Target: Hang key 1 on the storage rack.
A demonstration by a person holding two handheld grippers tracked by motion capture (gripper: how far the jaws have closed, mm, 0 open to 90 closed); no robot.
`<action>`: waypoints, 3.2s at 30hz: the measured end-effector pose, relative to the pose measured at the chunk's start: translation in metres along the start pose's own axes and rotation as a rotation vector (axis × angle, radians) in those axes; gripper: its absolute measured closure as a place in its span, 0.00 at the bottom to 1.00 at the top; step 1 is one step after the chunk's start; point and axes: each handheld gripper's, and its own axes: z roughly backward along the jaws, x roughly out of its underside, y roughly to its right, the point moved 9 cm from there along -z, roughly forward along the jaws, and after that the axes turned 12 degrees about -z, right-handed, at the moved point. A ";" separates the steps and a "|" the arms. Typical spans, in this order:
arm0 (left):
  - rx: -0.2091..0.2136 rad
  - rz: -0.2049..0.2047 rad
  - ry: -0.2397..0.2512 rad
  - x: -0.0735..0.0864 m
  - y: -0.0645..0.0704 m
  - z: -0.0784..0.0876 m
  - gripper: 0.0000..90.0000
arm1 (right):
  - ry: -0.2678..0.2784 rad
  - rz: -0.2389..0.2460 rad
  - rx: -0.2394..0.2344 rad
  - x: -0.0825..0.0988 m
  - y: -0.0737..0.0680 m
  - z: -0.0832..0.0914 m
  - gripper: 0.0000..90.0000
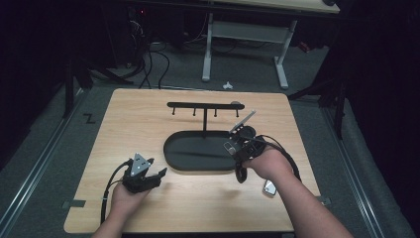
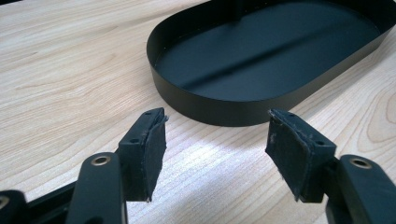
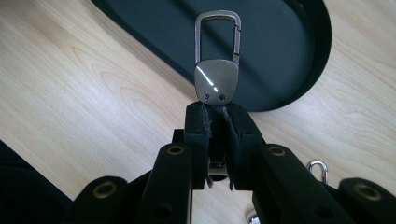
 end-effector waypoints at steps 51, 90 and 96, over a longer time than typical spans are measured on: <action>0.027 -0.010 -0.006 0.001 0.003 -0.002 0.42 | 0.101 0.003 0.034 -0.084 -0.007 0.025 0.90; 0.047 -0.008 -0.021 0.004 0.005 -0.003 0.41 | 0.124 -0.059 0.092 -0.112 0.007 -0.017 0.89; 0.048 -0.009 -0.020 0.004 0.006 -0.002 0.42 | 0.124 -0.069 0.091 -0.113 0.007 -0.018 0.89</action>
